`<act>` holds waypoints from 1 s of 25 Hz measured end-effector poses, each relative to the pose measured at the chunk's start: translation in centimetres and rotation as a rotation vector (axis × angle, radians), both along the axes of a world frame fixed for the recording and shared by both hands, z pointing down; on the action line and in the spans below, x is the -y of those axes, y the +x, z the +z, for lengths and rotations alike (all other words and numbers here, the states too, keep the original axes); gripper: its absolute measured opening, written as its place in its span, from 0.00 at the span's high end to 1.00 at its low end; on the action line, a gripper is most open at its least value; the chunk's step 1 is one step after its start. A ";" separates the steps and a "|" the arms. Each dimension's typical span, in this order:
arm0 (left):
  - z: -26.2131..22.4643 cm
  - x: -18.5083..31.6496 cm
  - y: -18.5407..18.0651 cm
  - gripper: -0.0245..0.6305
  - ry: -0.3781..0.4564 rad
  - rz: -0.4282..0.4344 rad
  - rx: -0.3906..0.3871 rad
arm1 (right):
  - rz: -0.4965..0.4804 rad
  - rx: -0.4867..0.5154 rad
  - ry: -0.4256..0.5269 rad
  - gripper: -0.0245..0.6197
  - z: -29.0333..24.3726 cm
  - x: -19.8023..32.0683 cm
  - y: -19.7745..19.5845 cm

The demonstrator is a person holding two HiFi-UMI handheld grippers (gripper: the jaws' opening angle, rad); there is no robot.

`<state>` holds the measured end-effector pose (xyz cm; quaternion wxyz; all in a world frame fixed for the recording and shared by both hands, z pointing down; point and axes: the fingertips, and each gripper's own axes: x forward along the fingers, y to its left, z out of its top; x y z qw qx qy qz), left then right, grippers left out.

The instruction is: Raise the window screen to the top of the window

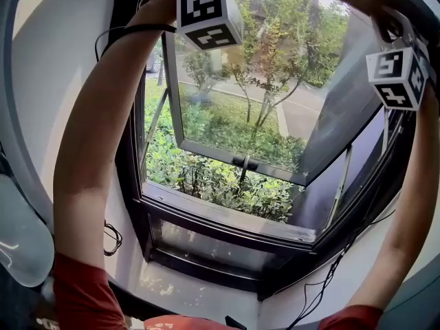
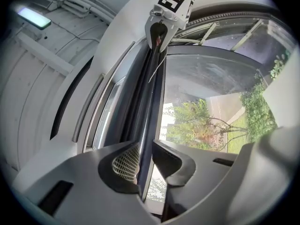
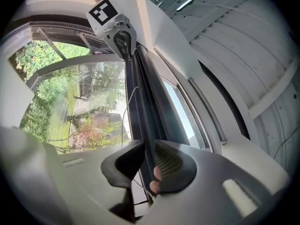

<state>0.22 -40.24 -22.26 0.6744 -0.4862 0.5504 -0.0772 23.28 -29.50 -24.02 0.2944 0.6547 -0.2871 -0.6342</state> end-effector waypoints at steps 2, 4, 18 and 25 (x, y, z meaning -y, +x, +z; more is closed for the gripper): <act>0.9 -0.4 0.1 0.86 -0.022 0.052 -0.023 | -0.075 0.028 0.017 0.83 0.5 -0.6 -0.6; 2.0 -1.1 0.5 0.86 -0.038 0.117 -0.041 | -0.152 0.062 0.032 0.83 1.3 -1.3 -1.4; 12.3 -8.8 2.6 0.86 -0.067 0.462 -0.141 | -0.442 0.265 0.054 0.83 11.3 -4.9 -2.0; 16.9 -12.1 2.2 0.86 -0.108 0.612 -0.247 | -0.545 0.308 0.052 0.83 17.0 -7.7 -3.4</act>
